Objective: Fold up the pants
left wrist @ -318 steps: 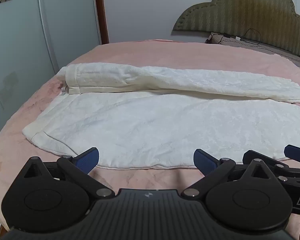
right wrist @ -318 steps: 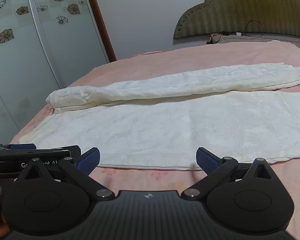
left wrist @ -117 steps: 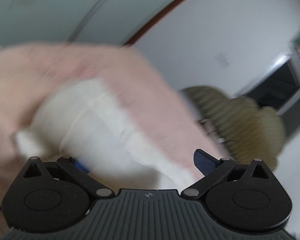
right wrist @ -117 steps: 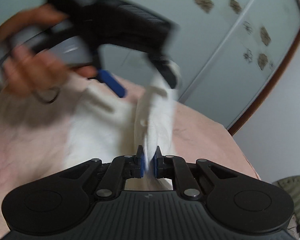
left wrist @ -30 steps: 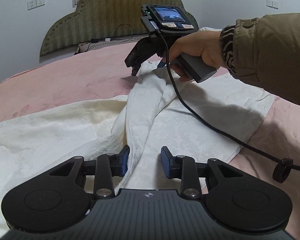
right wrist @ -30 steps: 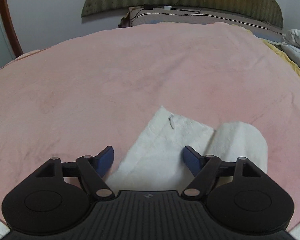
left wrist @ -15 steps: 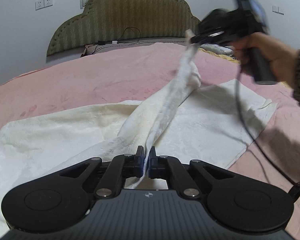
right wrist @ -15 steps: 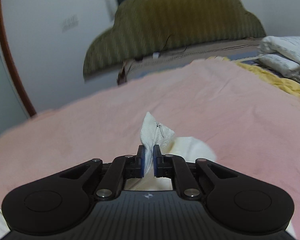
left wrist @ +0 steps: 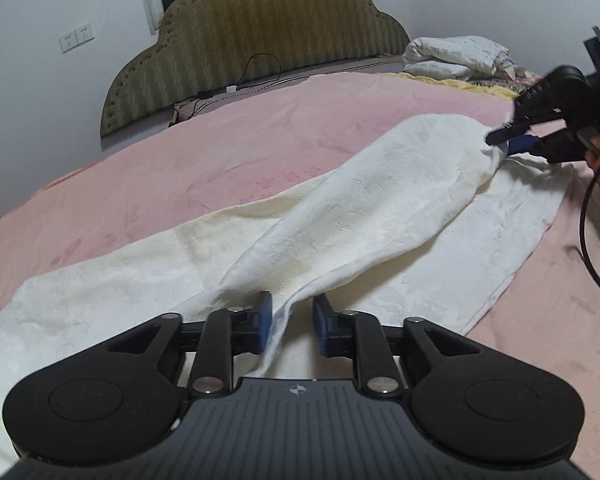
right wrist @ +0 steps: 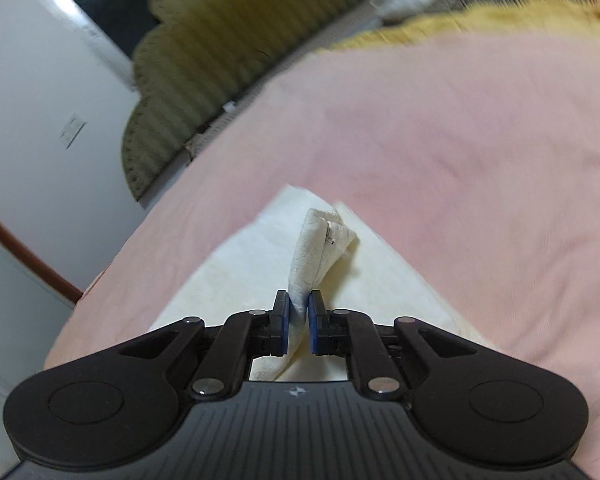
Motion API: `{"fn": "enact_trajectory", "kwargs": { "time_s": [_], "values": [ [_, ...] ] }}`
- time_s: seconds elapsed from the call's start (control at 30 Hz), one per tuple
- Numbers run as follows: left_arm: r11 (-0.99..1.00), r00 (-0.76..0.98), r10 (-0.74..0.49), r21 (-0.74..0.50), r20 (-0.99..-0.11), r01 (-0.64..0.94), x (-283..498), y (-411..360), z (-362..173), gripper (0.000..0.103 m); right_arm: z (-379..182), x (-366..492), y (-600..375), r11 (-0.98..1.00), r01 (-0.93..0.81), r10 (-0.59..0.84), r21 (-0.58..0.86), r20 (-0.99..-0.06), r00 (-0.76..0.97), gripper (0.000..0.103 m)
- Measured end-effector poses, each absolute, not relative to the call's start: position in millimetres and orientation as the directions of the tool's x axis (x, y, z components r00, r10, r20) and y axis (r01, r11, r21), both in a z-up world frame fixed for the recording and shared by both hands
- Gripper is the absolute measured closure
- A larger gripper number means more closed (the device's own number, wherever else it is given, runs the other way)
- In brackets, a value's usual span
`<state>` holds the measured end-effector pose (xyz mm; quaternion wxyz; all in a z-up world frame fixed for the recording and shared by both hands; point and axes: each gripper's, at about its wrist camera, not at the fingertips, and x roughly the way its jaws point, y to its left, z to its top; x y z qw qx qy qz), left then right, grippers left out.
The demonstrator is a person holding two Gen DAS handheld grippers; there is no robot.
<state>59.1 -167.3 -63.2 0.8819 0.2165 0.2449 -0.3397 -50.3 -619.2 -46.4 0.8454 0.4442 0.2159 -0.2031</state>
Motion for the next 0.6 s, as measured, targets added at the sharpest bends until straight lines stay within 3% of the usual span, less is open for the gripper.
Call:
{"fn": "enact_trajectory", "kwargs": {
  "time_s": [0.13,0.2,0.23,0.27,0.33,0.37,0.5,0.6],
  "values": [
    [0.674,0.664,-0.479,0.244,-0.574,0.697,58.8,-173.4,-65.4,0.069,-54.7,-36.7,-619.5,0.491,0.523,-0.141,0.697,-0.529,0.837,0.073],
    [0.674,0.672,-0.475,0.256,-0.567,0.693,57.0,-174.8,-66.0,0.069,-57.9,-34.7,-621.6,0.463,0.502,-0.127,0.73,-0.506,0.853,0.057],
    [0.674,0.675,-0.472,0.261,-0.567,0.691,56.9,-175.2,-66.1,0.075,-57.2,-34.2,-621.7,0.474,0.49,-0.128,0.732,-0.493,0.861,0.055],
    [0.674,0.677,-0.469,0.266,-0.568,0.69,57.5,-175.1,-66.1,0.084,-55.3,-33.7,-619.1,0.495,0.49,-0.134,0.717,-0.495,0.859,0.057],
    [0.679,0.681,-0.462,0.268,-0.568,0.683,57.4,-174.1,-65.8,0.097,-54.0,-33.1,-617.4,0.531,0.488,-0.138,0.693,-0.498,0.856,0.081],
    [0.685,0.678,-0.466,0.253,-0.569,0.683,58.1,-172.5,-64.7,0.099,-53.4,-33.7,-617.2,0.538,0.482,-0.137,0.691,-0.493,0.859,0.096],
    [0.737,0.669,-0.482,0.15,-0.566,0.659,74.4,-162.8,-49.4,0.099,-32.2,-14.2,-618.9,0.603,0.432,-0.098,0.671,-0.475,0.875,0.097],
    [0.815,0.764,-0.441,0.148,-0.471,0.561,94.5,-153.6,-17.6,0.098,11.6,24.4,-618.7,0.686,0.355,-0.064,0.635,-0.434,0.899,0.097]
  ]
}}
